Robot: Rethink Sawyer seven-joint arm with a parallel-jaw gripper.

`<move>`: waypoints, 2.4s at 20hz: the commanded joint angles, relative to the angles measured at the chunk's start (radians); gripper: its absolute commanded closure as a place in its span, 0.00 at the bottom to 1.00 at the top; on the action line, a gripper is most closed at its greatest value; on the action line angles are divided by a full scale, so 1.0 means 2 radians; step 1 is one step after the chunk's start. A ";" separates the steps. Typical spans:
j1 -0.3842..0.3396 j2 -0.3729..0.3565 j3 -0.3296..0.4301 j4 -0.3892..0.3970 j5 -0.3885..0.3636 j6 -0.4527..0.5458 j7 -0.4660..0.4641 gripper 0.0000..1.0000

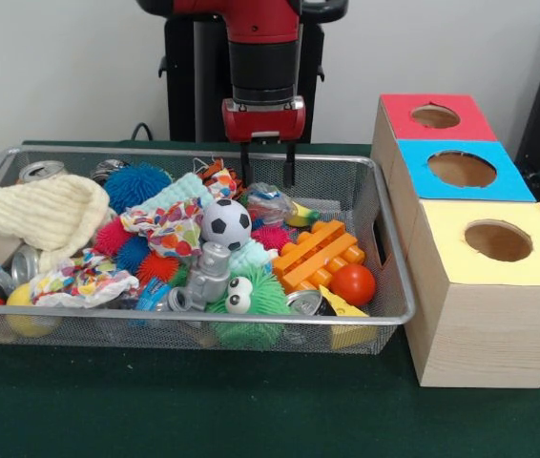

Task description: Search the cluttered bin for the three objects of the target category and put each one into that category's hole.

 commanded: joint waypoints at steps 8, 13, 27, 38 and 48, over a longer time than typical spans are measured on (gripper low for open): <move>-0.014 0.003 0.022 -0.064 -0.021 0.029 -0.013 0.00; -0.027 -0.005 0.039 -0.061 -0.017 0.046 -0.026 0.00; -0.042 -0.009 0.060 -0.060 -0.008 0.071 -0.039 0.00; -0.062 -0.024 0.093 -0.063 0.007 0.128 -0.063 0.00; -0.072 -0.028 0.114 -0.070 0.008 0.170 -0.065 0.00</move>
